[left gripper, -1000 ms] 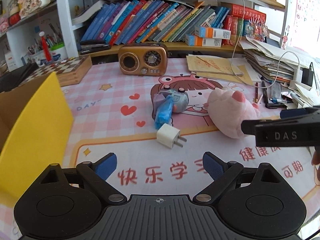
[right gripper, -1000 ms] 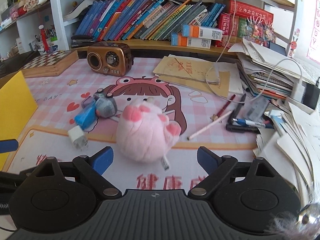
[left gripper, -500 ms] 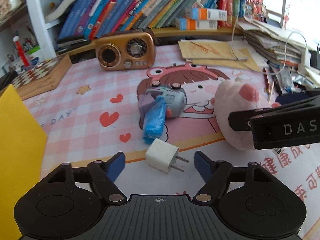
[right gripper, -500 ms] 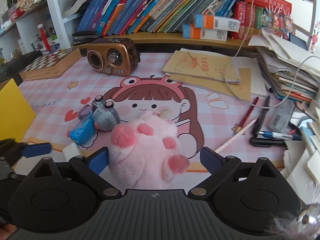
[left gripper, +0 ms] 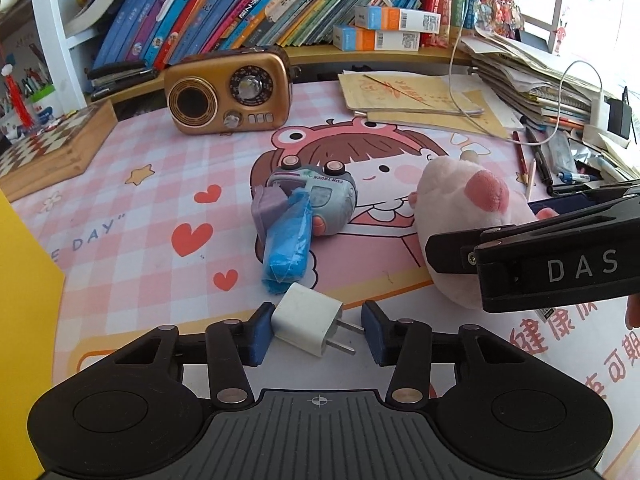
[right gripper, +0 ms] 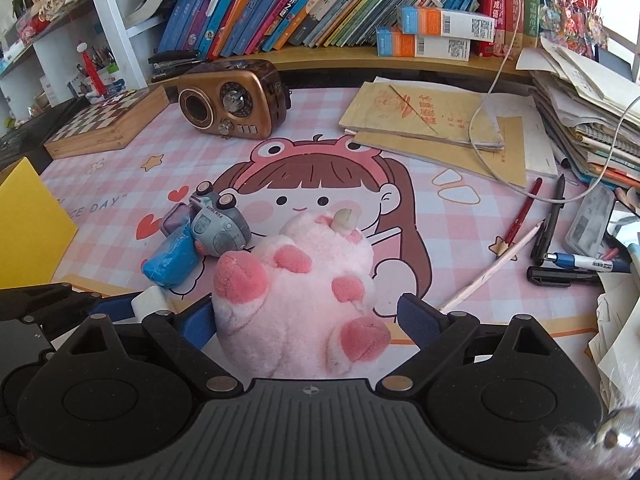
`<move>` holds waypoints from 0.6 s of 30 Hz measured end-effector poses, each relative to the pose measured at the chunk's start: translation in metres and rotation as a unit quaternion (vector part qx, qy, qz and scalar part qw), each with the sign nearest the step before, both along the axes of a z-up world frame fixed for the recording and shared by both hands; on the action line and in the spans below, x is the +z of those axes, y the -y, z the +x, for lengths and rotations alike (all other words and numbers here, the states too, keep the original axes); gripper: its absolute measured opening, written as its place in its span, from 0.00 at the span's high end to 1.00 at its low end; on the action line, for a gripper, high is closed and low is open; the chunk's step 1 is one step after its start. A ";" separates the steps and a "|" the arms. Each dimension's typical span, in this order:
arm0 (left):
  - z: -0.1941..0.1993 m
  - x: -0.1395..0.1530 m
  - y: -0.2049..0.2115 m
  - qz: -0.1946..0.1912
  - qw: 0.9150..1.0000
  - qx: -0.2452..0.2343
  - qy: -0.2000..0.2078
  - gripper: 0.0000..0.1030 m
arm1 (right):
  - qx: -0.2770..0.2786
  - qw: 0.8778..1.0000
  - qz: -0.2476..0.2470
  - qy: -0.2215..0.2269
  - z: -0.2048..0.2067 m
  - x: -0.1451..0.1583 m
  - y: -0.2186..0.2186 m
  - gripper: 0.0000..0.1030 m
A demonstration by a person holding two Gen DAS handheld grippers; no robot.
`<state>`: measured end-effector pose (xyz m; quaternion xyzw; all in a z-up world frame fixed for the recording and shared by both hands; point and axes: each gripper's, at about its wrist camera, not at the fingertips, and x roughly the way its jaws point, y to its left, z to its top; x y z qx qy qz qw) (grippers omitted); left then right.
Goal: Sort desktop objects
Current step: 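Grasp the white plug adapter with the left tool while the right tool grasps the pink plush pig, then carry the plug and plush pig with both tools toward the yellow box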
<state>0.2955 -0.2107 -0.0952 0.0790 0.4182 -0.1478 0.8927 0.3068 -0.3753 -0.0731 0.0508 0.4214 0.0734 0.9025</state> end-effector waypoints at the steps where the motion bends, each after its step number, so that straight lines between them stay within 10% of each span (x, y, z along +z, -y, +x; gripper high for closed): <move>1: 0.000 0.000 0.000 0.000 1.000 0.000 -0.001 0.56 | 0.000 1.000 0.002 -0.001 0.000 0.000 0.000 0.15; 9: -0.005 0.008 -0.008 -0.008 1.000 0.009 -0.001 0.56 | 0.012 1.000 0.012 -0.001 -0.003 0.002 -0.004 0.37; 18: -0.019 0.025 -0.020 -0.019 1.000 0.020 0.012 0.56 | 0.009 1.000 0.021 0.022 -0.023 0.019 -0.010 0.39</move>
